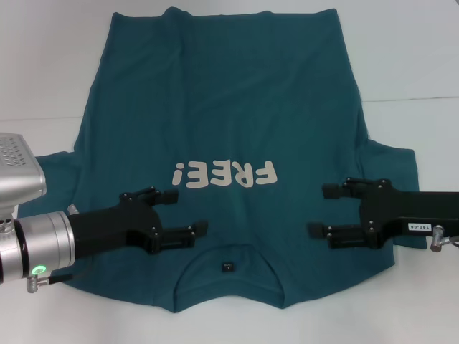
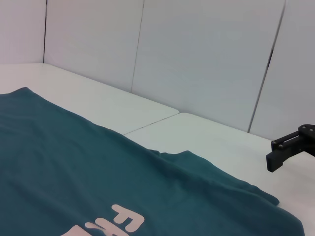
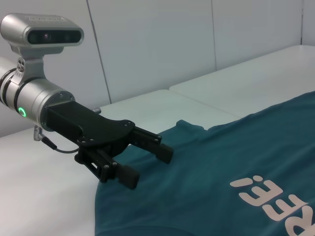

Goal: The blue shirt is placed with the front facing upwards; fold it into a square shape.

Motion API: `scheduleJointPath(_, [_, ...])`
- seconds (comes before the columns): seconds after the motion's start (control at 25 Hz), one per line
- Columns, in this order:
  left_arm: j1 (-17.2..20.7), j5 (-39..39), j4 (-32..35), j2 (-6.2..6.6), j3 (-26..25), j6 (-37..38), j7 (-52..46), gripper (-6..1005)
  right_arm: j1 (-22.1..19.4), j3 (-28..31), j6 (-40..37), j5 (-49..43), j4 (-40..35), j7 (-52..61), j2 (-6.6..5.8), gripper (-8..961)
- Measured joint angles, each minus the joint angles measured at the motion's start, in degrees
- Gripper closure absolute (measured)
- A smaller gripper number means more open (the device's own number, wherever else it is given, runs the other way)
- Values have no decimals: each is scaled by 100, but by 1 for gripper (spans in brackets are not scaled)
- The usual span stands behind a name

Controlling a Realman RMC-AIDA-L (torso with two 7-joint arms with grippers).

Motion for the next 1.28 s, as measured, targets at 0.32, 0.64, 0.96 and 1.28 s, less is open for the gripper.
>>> scheduleJointPath(0.32, [7, -29, 0, 0, 0, 55, -5, 91, 0, 13, -11, 5, 0, 24, 0, 37])
scheduleJointPath(0.64, [255, 9, 452, -15, -511, 98, -833, 91, -2, 37, -20, 22, 0, 137, 0, 36])
scheduleJointPath(0.96, [649, 229, 1370, 0, -1909, 426, -2521, 92, -50, 46, -70, 70, 0, 142, 0, 36])
scheduleJointPath(1.28, [600, 1468, 1392, 91, -2386, -371, -4057, 91, -88, 46, -151, 167, -31, 149, 0, 36])
